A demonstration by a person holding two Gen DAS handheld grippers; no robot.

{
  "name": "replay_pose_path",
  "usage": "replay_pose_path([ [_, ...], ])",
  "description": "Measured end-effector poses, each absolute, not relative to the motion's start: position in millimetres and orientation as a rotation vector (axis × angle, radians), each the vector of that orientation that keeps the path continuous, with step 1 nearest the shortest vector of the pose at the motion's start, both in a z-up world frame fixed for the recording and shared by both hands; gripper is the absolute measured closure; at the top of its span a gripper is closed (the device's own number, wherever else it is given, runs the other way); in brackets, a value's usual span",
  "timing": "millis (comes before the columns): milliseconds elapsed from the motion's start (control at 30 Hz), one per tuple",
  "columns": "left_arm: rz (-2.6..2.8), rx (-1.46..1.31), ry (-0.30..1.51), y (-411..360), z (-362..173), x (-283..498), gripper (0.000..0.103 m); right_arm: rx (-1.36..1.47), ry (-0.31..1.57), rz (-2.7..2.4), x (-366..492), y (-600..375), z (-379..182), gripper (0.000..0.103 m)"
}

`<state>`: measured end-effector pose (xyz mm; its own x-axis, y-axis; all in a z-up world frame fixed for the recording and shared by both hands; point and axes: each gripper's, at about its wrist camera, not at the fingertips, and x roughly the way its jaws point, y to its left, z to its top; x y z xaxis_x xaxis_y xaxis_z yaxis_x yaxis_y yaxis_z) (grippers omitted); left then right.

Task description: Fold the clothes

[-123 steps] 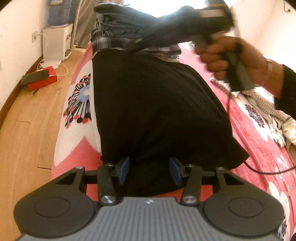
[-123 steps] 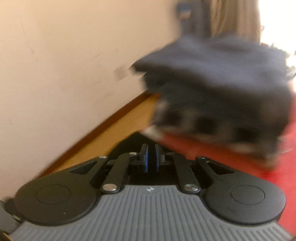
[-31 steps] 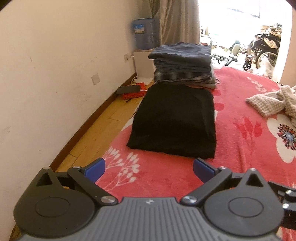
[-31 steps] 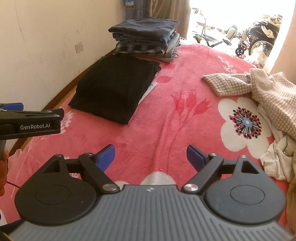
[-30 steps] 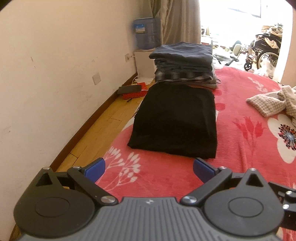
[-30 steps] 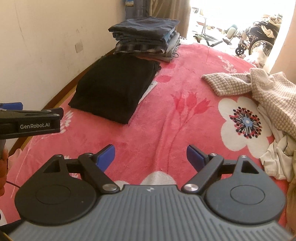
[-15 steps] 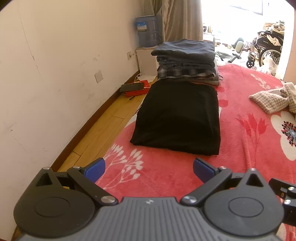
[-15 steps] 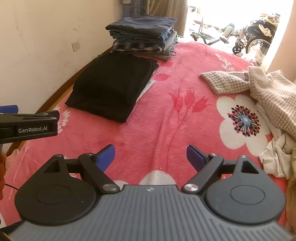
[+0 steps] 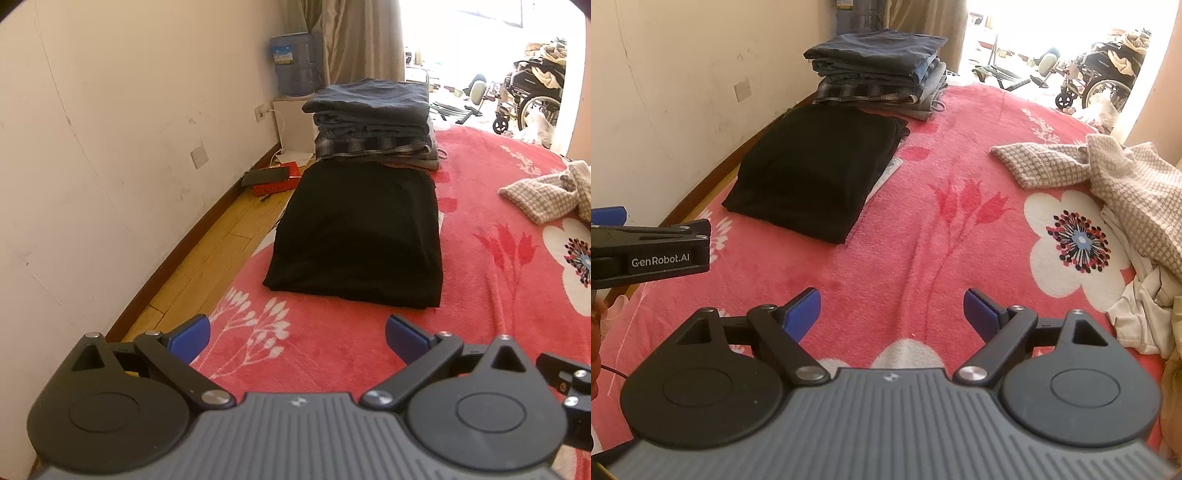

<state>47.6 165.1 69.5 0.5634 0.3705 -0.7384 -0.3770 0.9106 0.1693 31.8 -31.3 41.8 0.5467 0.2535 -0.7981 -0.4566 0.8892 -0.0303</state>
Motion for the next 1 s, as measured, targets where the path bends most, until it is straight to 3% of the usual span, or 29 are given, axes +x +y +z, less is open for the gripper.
replay_pose_path([
  [1000, 0.431, -0.010, 0.860, 164.3, 72.3, 46.0, 0.001, -0.275, 0.911, 0.434, 27.6, -23.7, 35.4, 0.018],
])
